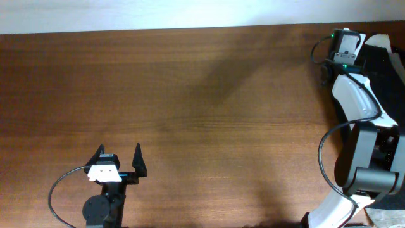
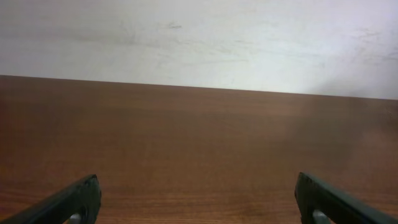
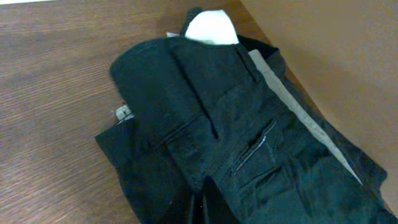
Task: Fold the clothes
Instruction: 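Reach the right gripper to the black pants on the pile and grasp them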
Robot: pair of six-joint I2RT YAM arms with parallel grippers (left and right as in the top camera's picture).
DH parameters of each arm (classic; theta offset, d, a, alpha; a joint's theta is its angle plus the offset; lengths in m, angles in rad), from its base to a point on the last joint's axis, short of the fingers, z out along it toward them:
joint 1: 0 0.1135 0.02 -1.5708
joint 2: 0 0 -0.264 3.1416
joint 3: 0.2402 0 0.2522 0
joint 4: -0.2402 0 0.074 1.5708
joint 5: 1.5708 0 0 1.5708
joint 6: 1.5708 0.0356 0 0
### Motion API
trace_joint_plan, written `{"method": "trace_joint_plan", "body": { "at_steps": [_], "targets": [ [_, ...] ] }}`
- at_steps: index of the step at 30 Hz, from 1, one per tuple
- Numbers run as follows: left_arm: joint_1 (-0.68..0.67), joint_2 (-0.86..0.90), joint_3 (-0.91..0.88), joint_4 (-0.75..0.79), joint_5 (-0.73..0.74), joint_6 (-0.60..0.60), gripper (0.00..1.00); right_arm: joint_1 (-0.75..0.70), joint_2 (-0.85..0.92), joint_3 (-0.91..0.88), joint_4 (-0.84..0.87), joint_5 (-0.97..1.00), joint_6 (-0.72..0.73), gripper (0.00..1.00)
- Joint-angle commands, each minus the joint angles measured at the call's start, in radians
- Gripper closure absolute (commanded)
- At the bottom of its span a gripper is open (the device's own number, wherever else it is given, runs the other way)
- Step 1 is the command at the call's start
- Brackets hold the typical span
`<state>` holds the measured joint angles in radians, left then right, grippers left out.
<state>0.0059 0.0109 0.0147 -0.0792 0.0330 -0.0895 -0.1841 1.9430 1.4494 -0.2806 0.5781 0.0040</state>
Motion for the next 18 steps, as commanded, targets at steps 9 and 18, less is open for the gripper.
{"method": "trace_joint_plan", "body": {
  "at_steps": [9, 18],
  "targets": [
    [-0.003, -0.005, -0.006, -0.001, 0.004, 0.016, 0.01, -0.008, 0.181, 0.011, 0.095, -0.047, 0.031, 0.93],
    [-0.003, -0.005, -0.006, -0.001, 0.004, 0.016, 0.01, -0.008, 0.315, 0.011, 0.163, -0.072, 0.03, 0.16]
  ]
}}
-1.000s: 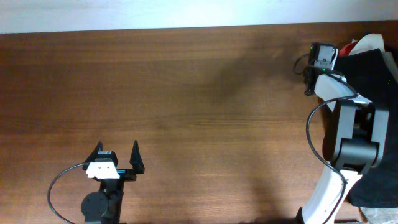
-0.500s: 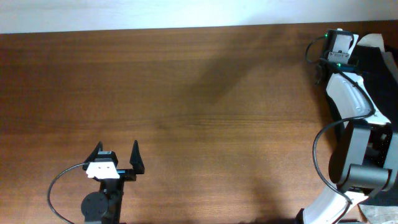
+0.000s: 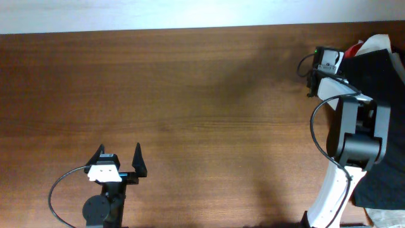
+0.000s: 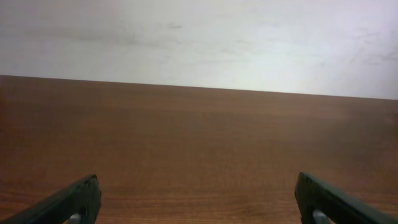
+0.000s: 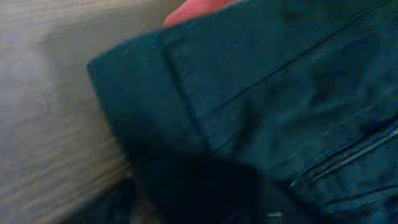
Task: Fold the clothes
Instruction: 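Reach the right gripper to the black pants on the pile and grasp them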
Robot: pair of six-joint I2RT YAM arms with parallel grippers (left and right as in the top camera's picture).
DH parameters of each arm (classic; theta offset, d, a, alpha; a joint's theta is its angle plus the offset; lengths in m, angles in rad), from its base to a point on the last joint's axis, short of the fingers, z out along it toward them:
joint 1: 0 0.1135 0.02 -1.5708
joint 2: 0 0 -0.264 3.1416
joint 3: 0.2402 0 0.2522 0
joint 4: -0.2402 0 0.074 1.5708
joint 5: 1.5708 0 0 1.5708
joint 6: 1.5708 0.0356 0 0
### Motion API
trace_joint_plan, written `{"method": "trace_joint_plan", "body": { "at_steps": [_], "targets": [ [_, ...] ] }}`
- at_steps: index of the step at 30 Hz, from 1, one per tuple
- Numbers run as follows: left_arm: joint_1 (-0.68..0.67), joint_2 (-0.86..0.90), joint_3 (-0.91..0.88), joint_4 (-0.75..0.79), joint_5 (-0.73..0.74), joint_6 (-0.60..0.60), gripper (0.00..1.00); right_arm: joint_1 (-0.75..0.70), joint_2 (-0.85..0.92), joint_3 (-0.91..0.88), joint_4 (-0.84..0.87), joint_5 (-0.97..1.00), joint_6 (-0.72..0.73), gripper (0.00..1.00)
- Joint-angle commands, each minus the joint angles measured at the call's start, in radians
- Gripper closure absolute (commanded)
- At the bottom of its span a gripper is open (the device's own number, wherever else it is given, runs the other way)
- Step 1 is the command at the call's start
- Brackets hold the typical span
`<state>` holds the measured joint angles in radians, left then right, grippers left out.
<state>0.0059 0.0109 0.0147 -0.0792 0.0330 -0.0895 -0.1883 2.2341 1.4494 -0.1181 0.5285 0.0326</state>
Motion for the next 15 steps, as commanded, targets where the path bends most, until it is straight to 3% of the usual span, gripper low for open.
{"method": "trace_joint_plan", "body": {
  "at_steps": [1, 5, 6, 9, 15],
  "targets": [
    [-0.003, -0.005, -0.006, -0.001, 0.004, 0.016, 0.01, -0.004, 0.027, 0.011, 0.0, -0.048, 0.002, 0.12],
    [-0.003, -0.005, -0.006, -0.001, 0.004, 0.016, 0.01, -0.004, 0.038, 0.011, 0.003, -0.106, 0.002, 0.1],
    [-0.003, -0.005, -0.006, -0.001, 0.004, 0.016, 0.01, -0.004, 0.042, 0.011, 0.005, -0.106, 0.002, 0.14],
    [-0.003, -0.005, -0.006, -0.001, 0.004, 0.016, 0.01, -0.008, 0.054, 0.011, 0.01, -0.099, 0.002, 0.42],
    [-0.003, -0.005, -0.006, -0.001, 0.004, 0.016, 0.01, -0.069, 0.062, 0.011, 0.014, -0.099, 0.002, 0.59]
  ]
}}
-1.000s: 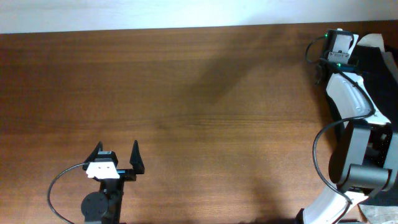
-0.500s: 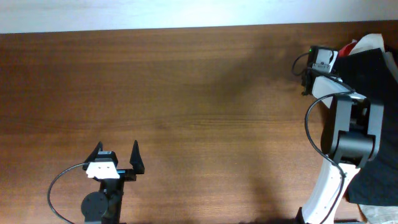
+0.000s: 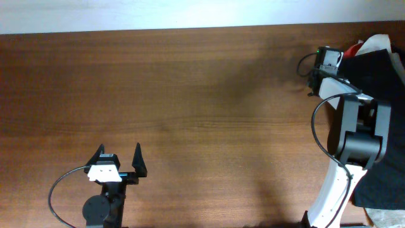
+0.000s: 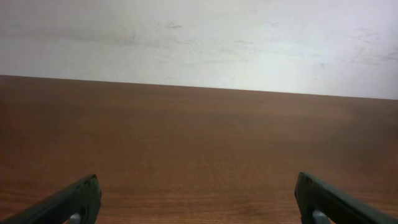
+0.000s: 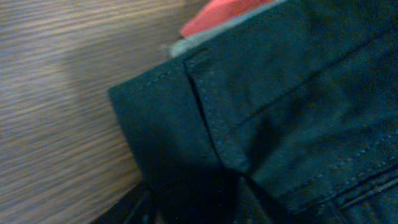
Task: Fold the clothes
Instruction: 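Reach the right gripper to the black pants on the pile and grasp them, then pull the black pants with the right gripper onto the table center and release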
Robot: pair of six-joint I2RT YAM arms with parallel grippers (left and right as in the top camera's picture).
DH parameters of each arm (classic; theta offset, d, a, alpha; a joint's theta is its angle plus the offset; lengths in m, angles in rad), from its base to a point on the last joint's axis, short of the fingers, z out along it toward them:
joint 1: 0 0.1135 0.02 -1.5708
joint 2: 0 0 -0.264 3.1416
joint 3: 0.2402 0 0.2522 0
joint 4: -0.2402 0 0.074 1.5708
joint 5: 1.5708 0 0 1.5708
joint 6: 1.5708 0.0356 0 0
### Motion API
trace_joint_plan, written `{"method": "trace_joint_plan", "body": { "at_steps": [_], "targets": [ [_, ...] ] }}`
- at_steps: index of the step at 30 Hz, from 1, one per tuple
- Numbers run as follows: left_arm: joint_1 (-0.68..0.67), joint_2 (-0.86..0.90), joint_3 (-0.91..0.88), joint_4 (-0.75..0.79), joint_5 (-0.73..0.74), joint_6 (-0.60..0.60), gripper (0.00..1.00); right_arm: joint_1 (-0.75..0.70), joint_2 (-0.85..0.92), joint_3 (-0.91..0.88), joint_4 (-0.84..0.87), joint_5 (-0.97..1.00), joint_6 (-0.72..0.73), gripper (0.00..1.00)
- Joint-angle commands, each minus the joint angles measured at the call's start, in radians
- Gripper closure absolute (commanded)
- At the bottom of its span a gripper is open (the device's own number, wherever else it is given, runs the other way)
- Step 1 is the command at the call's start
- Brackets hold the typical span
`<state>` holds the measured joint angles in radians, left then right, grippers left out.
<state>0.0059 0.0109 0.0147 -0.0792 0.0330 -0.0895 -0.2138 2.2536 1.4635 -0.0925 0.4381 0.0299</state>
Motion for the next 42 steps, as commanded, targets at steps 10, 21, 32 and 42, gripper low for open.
{"method": "trace_joint_plan", "body": {
  "at_steps": [10, 21, 32, 42],
  "targets": [
    [-0.003, -0.005, -0.006, -0.001, 0.004, 0.016, 0.01, -0.063, -0.024, 0.077, -0.112, -0.001, 0.05, 0.96],
    [-0.003, -0.005, -0.006, -0.001, 0.004, 0.016, 0.01, -0.06, -0.277, 0.109, -0.214, -0.003, 0.137, 0.96],
    [-0.003, -0.005, -0.006, -0.001, 0.004, 0.016, 0.01, 0.223, -0.447, 0.11, -0.189, -0.375, 0.137, 0.96],
    [-0.003, -0.005, -0.006, -0.001, 0.004, 0.016, 0.01, 0.883, -0.242, 0.109, -0.082, -0.438, 0.406, 0.96]
  ]
}}
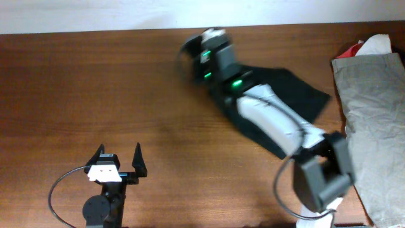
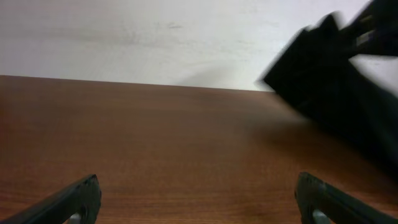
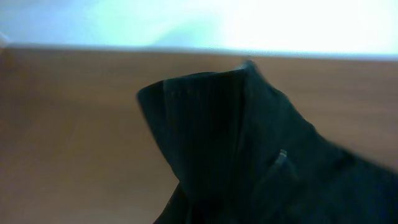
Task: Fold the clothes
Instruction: 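Pull the black pants with the right gripper onto the table center and release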
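Note:
The dark trousers [image 1: 288,95] trail over the table's back middle, lifted at one end by my right gripper [image 1: 211,45], which is shut on them. In the right wrist view the bunched dark trousers [image 3: 236,137] fill the lower frame and hide the fingers. The left wrist view catches them as a blurred dark mass, the trousers [image 2: 339,81], at upper right. My left gripper [image 1: 118,166] rests open at the front left, its fingertips [image 2: 78,199] wide apart over bare wood.
A khaki garment [image 1: 370,126] lies along the table's right edge, with a red cloth [image 1: 353,49] and a white one [image 1: 380,42] at its back end. The right arm's white link [image 1: 278,117] stretches diagonally over the trousers. The wooden table [image 1: 95,88] runs back to a white wall.
My right gripper has moved from the pile at the back right to the back middle, taking the dark trousers with it. The khaki garment underneath is now uncovered. The left arm stayed still.
My right gripper hovered over the dark trousers on the right-hand pile. Then it was down at their waistband corner, and it stayed there close against the cloth. Now the trousers hang from it over the table's back middle. The left gripper stayed open throughout.

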Robot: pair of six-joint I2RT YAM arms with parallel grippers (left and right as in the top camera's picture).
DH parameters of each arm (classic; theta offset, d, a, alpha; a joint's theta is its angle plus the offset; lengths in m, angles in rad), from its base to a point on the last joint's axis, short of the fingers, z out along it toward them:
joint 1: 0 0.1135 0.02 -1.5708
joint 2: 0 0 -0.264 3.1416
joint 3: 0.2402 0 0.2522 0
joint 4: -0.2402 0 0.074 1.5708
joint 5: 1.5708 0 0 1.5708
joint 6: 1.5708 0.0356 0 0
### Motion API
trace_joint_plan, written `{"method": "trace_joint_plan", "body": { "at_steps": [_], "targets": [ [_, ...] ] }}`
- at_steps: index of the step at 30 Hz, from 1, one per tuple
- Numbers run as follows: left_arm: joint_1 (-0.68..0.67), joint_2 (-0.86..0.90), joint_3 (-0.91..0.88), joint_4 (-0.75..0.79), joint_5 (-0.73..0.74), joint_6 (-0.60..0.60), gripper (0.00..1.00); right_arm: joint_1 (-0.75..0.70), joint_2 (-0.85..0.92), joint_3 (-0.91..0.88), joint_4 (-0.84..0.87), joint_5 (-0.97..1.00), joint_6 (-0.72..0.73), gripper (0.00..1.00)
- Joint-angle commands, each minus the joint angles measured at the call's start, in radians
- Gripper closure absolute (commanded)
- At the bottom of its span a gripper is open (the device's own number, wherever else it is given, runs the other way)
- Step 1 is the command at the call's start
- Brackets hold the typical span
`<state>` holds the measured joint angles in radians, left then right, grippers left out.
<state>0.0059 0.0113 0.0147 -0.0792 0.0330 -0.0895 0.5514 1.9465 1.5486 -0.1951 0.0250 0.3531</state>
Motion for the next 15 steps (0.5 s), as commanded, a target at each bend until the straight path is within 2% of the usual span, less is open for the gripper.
{"method": "trace_joint_plan", "body": {
  "at_steps": [1, 4, 5, 6, 9, 10, 11, 13, 15],
  "targets": [
    [-0.003, -0.005, -0.006, -0.001, 0.004, 0.016, 0.01, 0.162, 0.084, 0.024, 0.031, -0.025, 0.083, 0.96],
    [-0.003, -0.005, -0.006, -0.001, 0.004, 0.016, 0.01, 0.277, 0.103, 0.024, 0.036, -0.026, 0.118, 0.96],
    [-0.003, -0.005, -0.006, -0.001, 0.004, 0.016, 0.01, 0.298, 0.102, 0.024, 0.044, -0.026, 0.124, 0.96],
    [-0.003, -0.005, -0.006, -0.001, 0.004, 0.016, 0.01, 0.317, 0.102, 0.024, 0.06, -0.026, 0.127, 0.89],
    [-0.003, -0.005, -0.006, -0.001, 0.004, 0.016, 0.01, 0.332, 0.102, 0.024, 0.077, -0.07, 0.127, 0.89],
    [-0.003, -0.005, -0.006, -0.001, 0.004, 0.016, 0.01, 0.332, 0.102, 0.024, 0.076, -0.079, 0.124, 0.76],
    [-0.003, -0.005, -0.006, -0.001, 0.004, 0.016, 0.01, 0.328, 0.102, 0.024, 0.076, -0.072, 0.103, 0.41],
    [-0.003, -0.005, -0.006, -0.001, 0.004, 0.016, 0.01, 0.317, 0.099, 0.031, 0.072, -0.066, 0.064, 0.35],
    [-0.003, -0.005, -0.006, -0.001, 0.004, 0.016, 0.01, 0.288, 0.073, 0.064, 0.024, -0.032, 0.04, 0.33]
  ]
}}
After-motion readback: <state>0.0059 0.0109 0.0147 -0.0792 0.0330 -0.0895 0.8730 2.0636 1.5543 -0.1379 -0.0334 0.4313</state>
